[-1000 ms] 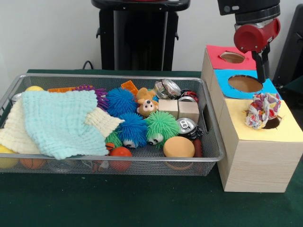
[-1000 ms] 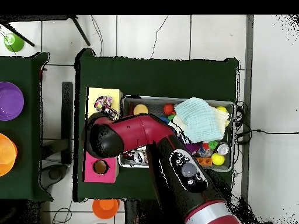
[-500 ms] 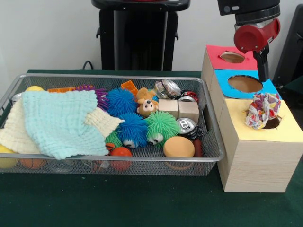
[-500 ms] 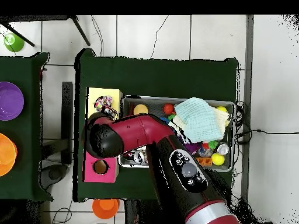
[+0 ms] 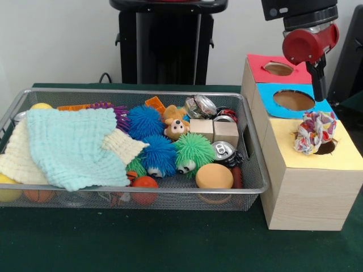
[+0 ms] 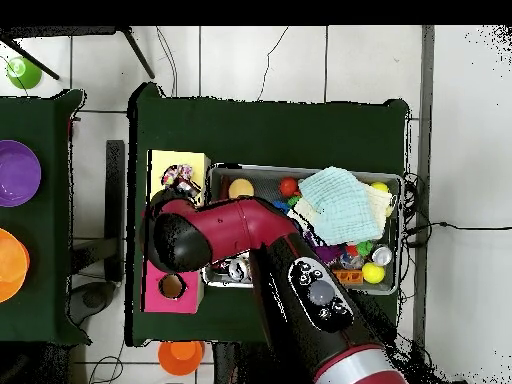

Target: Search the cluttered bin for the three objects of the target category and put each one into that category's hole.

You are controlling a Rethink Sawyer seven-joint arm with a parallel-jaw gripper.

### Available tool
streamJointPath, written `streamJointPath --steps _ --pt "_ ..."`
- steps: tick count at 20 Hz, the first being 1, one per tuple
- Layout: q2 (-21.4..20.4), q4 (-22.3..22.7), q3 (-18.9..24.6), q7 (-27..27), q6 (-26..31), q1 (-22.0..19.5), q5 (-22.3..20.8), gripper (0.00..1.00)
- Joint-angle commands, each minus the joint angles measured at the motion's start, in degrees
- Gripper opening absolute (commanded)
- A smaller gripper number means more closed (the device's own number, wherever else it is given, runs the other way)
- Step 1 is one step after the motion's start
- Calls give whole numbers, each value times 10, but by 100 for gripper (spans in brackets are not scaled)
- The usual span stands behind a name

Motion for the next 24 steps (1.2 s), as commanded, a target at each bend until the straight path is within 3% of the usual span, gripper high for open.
streamJointPath --steps 1,11,24 --pt "32 3 -36 99 -27 3 -19 0" --pt "50 -27 -81 85 -18 27 -30 0" --pt "75 -32 -83 94 -101 35 -31 0"
